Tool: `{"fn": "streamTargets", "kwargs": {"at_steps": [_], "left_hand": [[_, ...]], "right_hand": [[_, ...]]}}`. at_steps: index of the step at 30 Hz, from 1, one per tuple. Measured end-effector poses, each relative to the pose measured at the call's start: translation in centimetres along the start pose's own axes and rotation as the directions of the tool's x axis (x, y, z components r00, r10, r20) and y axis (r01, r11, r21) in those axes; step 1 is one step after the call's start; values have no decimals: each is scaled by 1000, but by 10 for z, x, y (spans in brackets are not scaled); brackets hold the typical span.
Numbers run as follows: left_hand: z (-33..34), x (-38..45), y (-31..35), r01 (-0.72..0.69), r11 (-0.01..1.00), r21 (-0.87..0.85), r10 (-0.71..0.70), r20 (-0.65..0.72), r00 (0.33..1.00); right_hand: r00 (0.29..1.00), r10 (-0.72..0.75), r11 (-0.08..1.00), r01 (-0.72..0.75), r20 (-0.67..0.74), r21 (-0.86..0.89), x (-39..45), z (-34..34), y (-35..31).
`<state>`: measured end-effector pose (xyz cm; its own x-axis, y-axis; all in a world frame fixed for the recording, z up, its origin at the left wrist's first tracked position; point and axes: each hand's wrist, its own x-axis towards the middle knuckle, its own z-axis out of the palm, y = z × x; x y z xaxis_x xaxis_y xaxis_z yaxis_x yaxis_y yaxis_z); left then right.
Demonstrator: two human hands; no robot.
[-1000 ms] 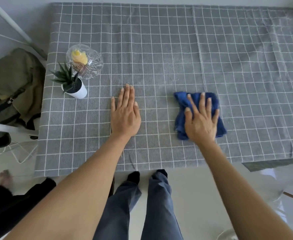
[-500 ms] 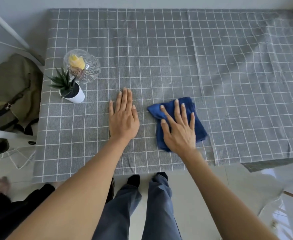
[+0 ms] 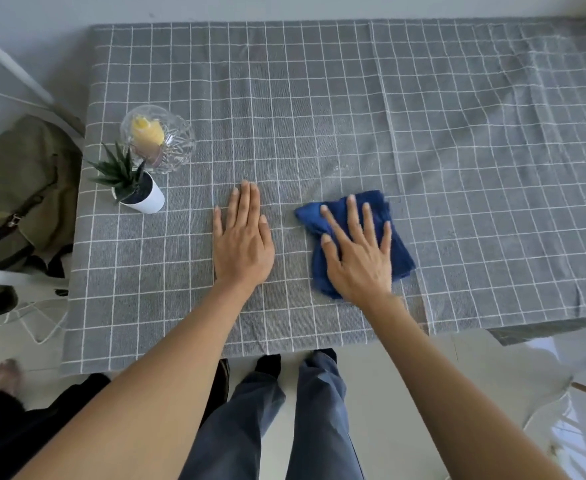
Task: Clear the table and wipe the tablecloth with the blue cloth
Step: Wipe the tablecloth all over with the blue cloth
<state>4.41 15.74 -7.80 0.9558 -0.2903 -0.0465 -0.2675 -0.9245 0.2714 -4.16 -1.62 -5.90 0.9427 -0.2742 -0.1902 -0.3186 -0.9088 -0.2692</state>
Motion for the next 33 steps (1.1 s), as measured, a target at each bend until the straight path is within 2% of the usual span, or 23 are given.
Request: {"fn": "streamTargets", "kwargs": {"at_steps": [2, 5, 7, 12, 15, 18, 23, 26, 29, 33], "left_hand": [[1, 0, 1, -3, 1000, -5, 3, 4, 1000], [0, 1, 0, -10, 1000, -3, 10, 6, 1000], [0, 0, -1, -11, 1000, -6, 11, 15, 1000], [0, 1, -2, -13, 1000, 9, 13, 18, 1000], [0, 0, -2, -8, 1000, 12, 7, 18, 1000], [1, 0, -2, -11, 1000, 16, 11, 10, 1000], [1, 1, 1, -6, 1000, 15, 6, 3, 1000], [1, 1, 2, -11, 1000, 4, 11, -6, 1000], [0, 0, 0, -13, 1000, 6, 13, -4, 1000], [1, 0, -2, -15, 1000, 27, 14, 7, 1000]], "right_hand": [[995, -93, 995, 94, 32, -28, -1, -2, 7], [990, -141, 989, 142, 26, -42, 6, -10, 32], [997, -82, 996, 82, -3, -18, 14, -16, 49], [977, 207, 978, -206, -56, 19, 36, -34, 93], [958, 280, 960, -279, -55, 26, 38, -33, 86], [974, 223, 975, -223, -25, 10, 31, -28, 64], [999, -42, 999, 43, 33, -4, 1, -9, 10], [993, -108, 994, 108, 51, -13, -5, -5, 6], [994, -103, 995, 103, 37, -5, 4, -13, 30], [997, 82, 996, -82, -14, 20, 23, -29, 77]]}}
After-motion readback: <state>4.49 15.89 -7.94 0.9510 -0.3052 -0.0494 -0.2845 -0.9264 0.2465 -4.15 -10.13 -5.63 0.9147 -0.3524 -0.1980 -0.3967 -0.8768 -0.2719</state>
